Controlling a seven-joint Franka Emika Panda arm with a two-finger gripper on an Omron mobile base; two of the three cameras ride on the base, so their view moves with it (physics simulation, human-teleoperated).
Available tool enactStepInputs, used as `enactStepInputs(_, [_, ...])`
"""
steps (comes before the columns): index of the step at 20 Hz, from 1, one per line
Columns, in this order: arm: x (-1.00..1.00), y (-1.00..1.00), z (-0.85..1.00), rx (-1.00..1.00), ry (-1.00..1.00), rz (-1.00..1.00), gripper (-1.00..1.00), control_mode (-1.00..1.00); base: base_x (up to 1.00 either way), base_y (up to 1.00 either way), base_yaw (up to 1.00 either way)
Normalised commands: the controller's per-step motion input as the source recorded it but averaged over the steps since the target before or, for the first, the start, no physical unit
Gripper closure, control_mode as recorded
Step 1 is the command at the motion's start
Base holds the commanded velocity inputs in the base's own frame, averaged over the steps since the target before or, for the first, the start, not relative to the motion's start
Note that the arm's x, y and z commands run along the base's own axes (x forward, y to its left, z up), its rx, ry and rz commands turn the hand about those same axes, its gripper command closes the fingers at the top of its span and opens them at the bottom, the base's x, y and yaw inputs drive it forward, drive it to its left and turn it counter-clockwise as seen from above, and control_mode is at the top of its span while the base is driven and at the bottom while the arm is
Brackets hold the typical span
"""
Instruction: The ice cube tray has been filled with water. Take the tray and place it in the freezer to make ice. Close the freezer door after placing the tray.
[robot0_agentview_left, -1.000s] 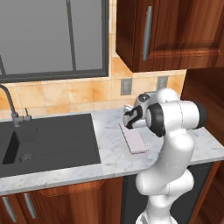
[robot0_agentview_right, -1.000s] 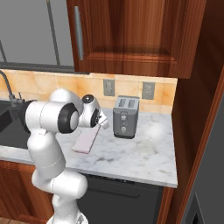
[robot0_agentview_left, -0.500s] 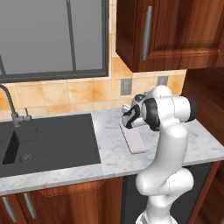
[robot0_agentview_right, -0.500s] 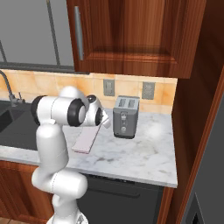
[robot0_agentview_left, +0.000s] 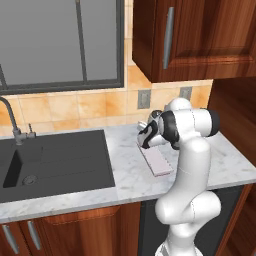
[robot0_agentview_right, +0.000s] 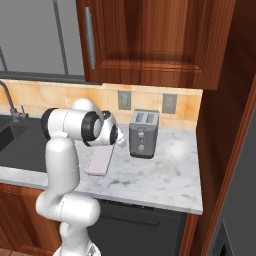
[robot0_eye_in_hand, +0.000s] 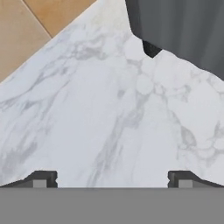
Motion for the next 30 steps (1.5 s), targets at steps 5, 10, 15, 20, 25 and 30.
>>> enactStepInputs(5, [0.00,0.00,-0.20,0.08,0.04,0.00,-1.00,-1.00,0.00,0.00,0.00])
enactStepInputs(10, [-0.06,0.00,-0.22,0.09,0.07,0.00,-1.00,-1.00,0.00,0.00,0.00])
enactStepInputs(15, [-0.48,0.02,-0.31,0.07,0.08,-0.01,-1.00,-1.00,0.00,0.00,0.00])
enactStepInputs(20, [-0.78,0.33,-0.37,0.01,0.05,-0.02,-1.00,-1.00,0.00,0.00,0.00])
enactStepInputs(25, [-0.67,0.56,-0.32,0.00,0.05,-0.01,-1.00,-1.00,0.00,0.00,0.00])
enactStepInputs(30, [-0.62,0.59,-0.29,0.00,0.07,-0.01,-1.00,-1.00,0.00,0.00,0.00])
